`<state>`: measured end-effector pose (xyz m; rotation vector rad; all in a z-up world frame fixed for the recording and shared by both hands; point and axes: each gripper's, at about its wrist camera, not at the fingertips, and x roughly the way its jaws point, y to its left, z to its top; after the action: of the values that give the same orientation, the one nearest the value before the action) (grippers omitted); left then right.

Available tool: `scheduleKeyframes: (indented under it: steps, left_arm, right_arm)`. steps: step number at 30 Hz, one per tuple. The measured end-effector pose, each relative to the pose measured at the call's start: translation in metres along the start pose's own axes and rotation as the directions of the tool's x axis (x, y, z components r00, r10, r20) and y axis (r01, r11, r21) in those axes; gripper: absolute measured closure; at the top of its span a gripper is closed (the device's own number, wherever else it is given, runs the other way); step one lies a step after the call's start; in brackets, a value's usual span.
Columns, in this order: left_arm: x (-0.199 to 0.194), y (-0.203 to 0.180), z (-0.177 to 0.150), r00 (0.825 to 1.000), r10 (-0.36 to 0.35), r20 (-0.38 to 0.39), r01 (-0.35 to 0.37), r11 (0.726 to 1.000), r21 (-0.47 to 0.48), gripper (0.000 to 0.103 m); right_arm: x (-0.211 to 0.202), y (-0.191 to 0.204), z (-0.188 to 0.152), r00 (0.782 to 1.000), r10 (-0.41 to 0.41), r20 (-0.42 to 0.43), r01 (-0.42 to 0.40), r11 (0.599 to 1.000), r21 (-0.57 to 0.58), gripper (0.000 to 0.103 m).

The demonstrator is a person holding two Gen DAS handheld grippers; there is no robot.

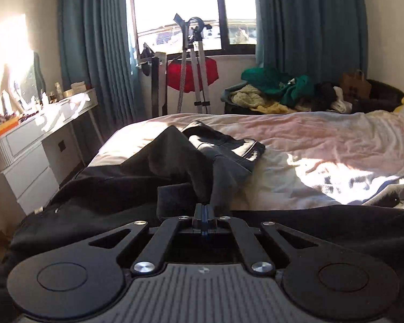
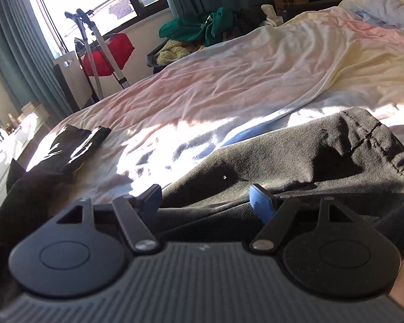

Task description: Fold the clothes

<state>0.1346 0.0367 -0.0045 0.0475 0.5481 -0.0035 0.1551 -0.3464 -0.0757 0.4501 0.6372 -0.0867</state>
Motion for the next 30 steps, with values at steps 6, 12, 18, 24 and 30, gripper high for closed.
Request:
scheduleKeyframes:
  steps: [6,12,18,24,30]
  left_arm:
    - [-0.004,0.038,-0.027,1.0,0.021,-0.007,-0.022,0.975,-0.223,0.103]
    - [-0.011,0.06,-0.021,0.999,-0.001,0.038,0.014,0.946,-0.324,0.103]
    - [0.016,0.065,-0.022,0.999,-0.037,0.037,0.048,0.937,-0.346,0.102]
    - [0.04,0.075,-0.033,0.996,-0.074,0.049,0.087,0.929,-0.359,0.101]
    - [0.072,0.091,-0.04,0.996,-0.085,0.04,0.094,0.915,-0.393,0.101]
  right_arm:
    - [-0.006,0.009,-0.017,0.974,0.22,-0.045,-0.216,0.973,0.085,0.028]
    - [0.01,0.022,-0.03,0.92,0.378,-0.102,-0.354,0.914,0.196,0.034]
    - [0.08,0.071,-0.006,0.908,0.388,-0.158,-0.359,0.915,0.186,0.036]
    - [0.182,0.144,0.017,0.898,0.415,-0.145,-0.387,0.902,0.191,0.036]
    - [0.254,0.205,0.033,0.942,0.319,-0.108,-0.305,0.944,0.128,0.07]
